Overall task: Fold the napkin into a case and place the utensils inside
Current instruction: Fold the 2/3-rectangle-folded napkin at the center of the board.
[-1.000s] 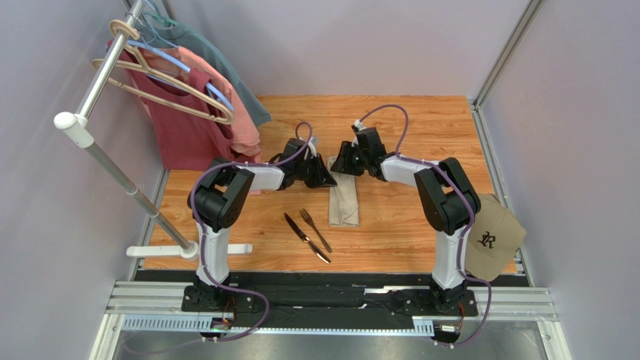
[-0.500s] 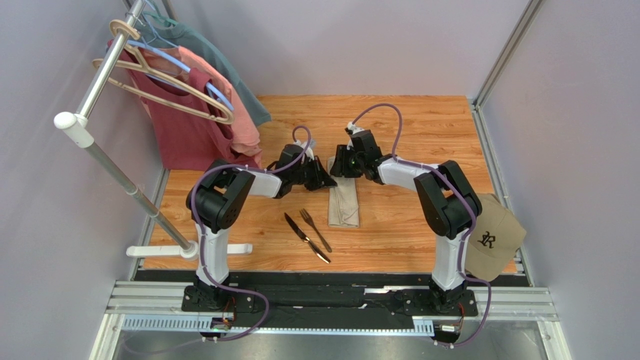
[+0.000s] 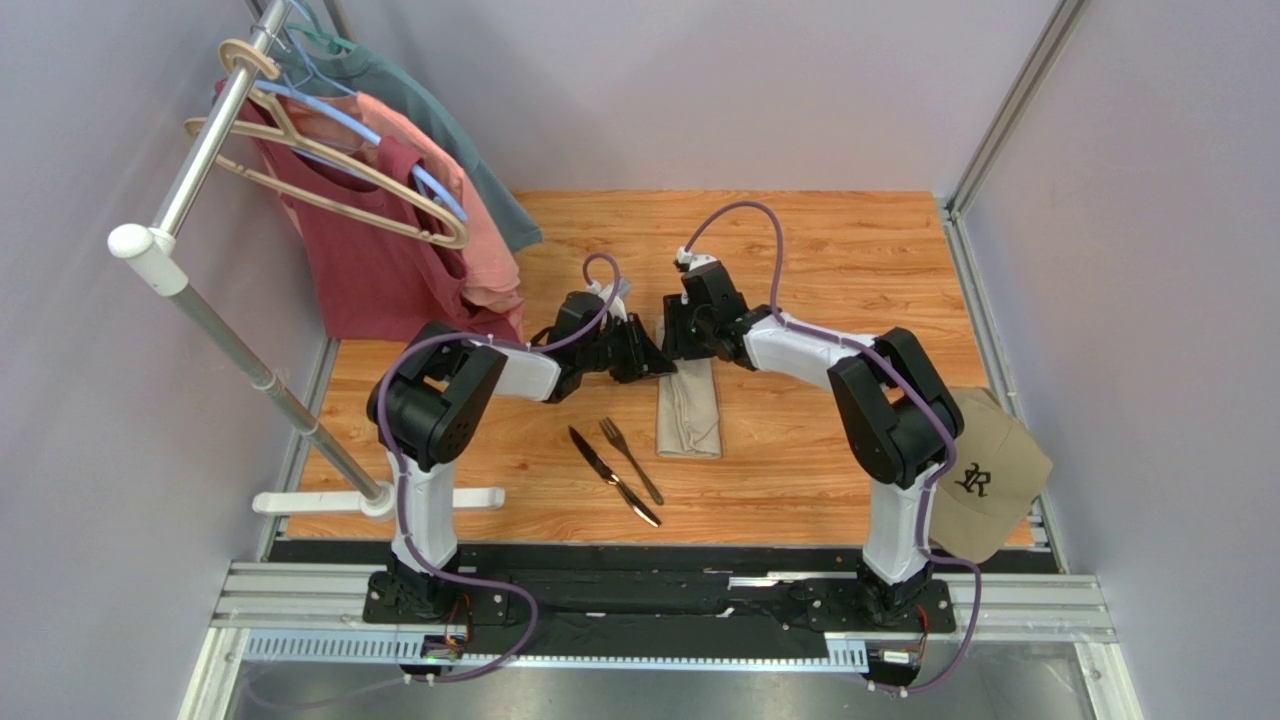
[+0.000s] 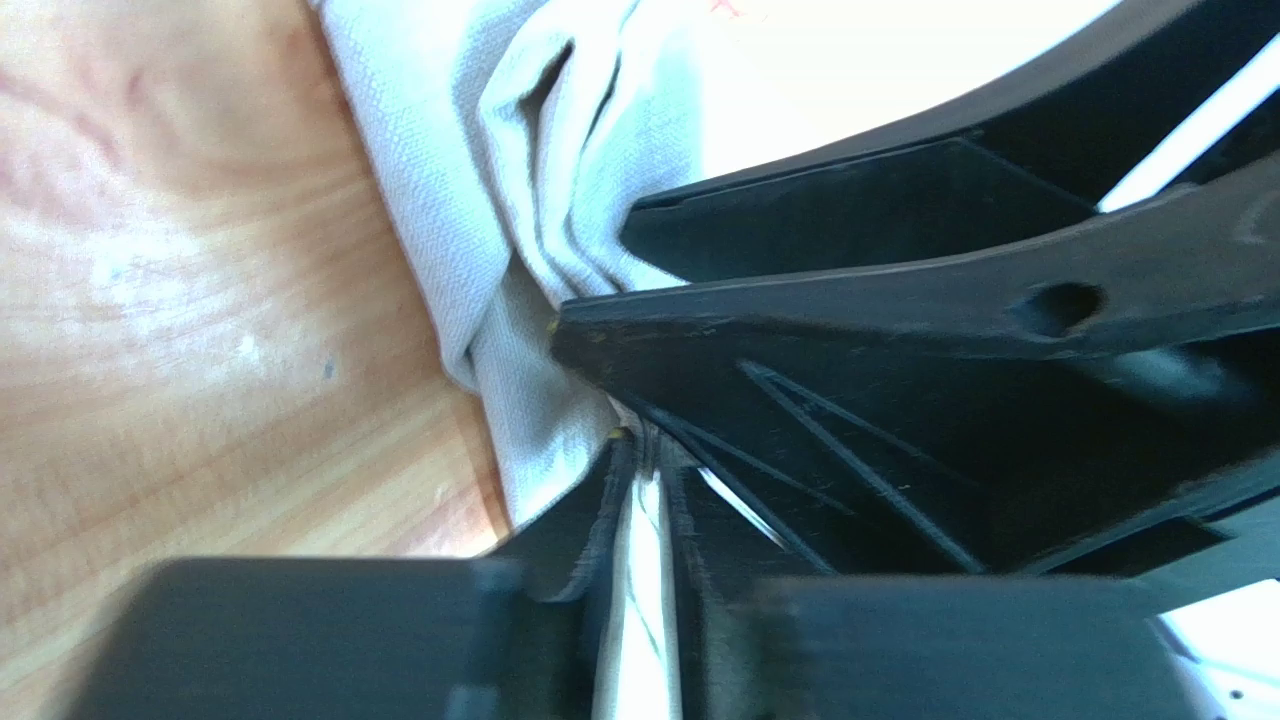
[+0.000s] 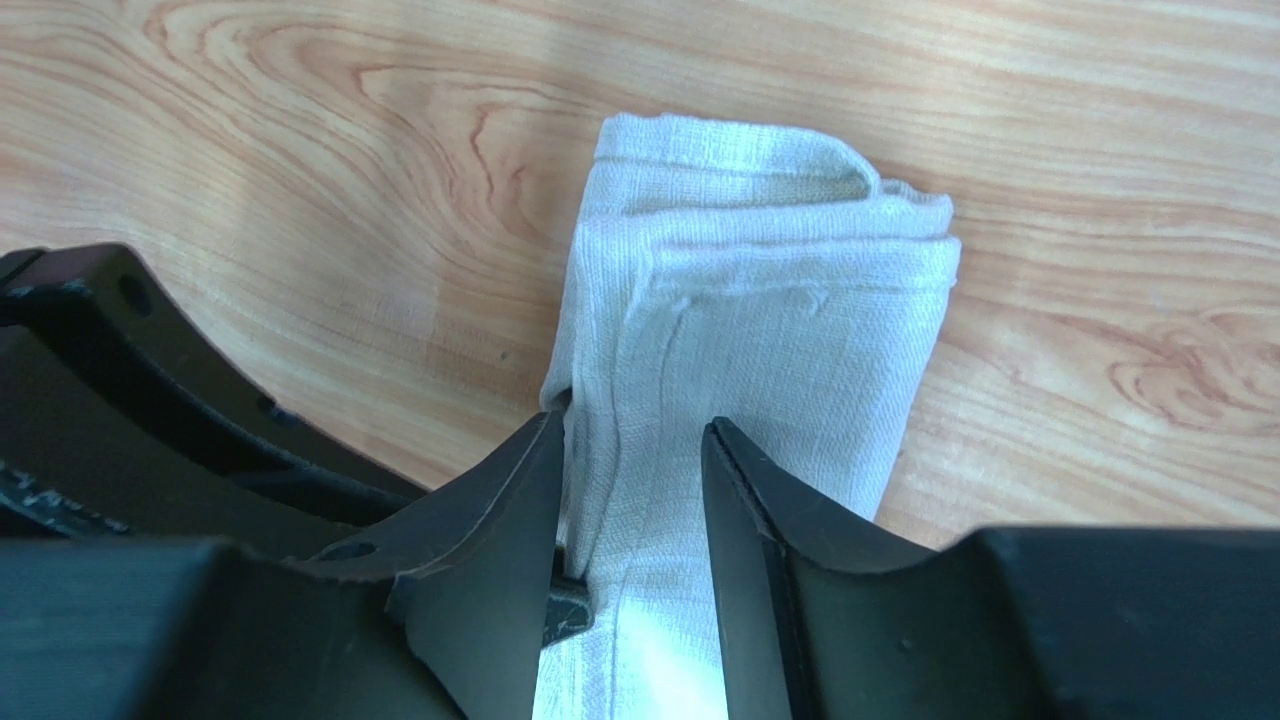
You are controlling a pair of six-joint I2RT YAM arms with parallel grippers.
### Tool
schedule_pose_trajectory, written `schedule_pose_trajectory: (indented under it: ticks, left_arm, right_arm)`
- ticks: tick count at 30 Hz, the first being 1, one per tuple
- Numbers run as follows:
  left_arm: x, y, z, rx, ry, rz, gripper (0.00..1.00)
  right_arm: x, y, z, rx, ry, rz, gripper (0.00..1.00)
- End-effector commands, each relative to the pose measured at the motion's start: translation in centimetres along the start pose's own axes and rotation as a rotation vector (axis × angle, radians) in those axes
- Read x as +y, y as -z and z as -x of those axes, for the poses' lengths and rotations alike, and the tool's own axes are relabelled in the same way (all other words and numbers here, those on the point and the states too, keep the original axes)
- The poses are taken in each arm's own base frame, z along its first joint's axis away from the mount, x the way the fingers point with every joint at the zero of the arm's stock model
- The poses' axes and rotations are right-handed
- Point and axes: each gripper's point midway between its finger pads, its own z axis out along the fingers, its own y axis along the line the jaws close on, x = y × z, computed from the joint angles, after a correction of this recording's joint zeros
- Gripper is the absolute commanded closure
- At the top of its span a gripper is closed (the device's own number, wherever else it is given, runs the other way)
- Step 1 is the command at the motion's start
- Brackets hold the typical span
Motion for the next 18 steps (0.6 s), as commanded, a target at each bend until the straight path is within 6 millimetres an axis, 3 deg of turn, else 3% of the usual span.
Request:
schedule_pose_trajectory:
  ticks: [1,4,6,7,9,11,12,14,15,17,18]
  left_arm:
    - [-2.8,1.3,1.5,-0.034,-0.051,-0.028,0.74]
    - [-2.6,2.4,1.8,-0.038,-0.057,0.018,0.57]
    - [-3.1,3.3,2.6,-0.056,-0.067,0.020,0.55]
    - [-2.6,3.5,2.7,-0.060,-0.063,0.059,0.54]
    - [-3.0,4.1,4.1,-0.084,-0.073,0.085,0.54]
    - [-2.4,4.3,4.7,-0.093,-0.086,0.140,0.49]
    - [-2.9,4.2,6.0,-0.110,-0.102,0.159,0.49]
    - [-0.9,3.9,6.2,-0.092,-0.121,0.259,0.46]
    - [-1.8,3.5,7.9,-0.117,-0.146,0.260,0.46]
    - [0.5,2.8,7.5,-0.060,-0.155,0.341,0.44]
    - [-0.4,2.4,8.8,-0.071,-0.185,0.334,0.43]
  right_arm:
    - [0.3,2.1,2.2,-0.026,-0.093,0.058,0.57]
    - [0.7,3.4,3.5,-0.048,-0.180,0.158,0.56]
    - [1.3,3.9,3.3,-0.025,-0.249,0.232,0.56]
    - [1.1,4.1,4.1,-0.047,-0.285,0.268,0.56]
    - [1.0,4.3,3.0,-0.012,-0.338,0.312,0.57]
    - [0.8,4.4,3.8,-0.047,-0.356,0.326,0.57]
    - [0.5,4.3,3.6,-0.045,-0.357,0.320,0.60]
    - [0.1,4.0,3.3,-0.034,-0.358,0.313,0.64]
    - [-0.2,3.6,3.0,-0.024,-0.364,0.302,0.68]
    - [-0.6,3.5,2.8,-0.017,-0.366,0.300,0.76]
    - [-0.7,3.4,2.7,-0.015,-0.367,0.298,0.82]
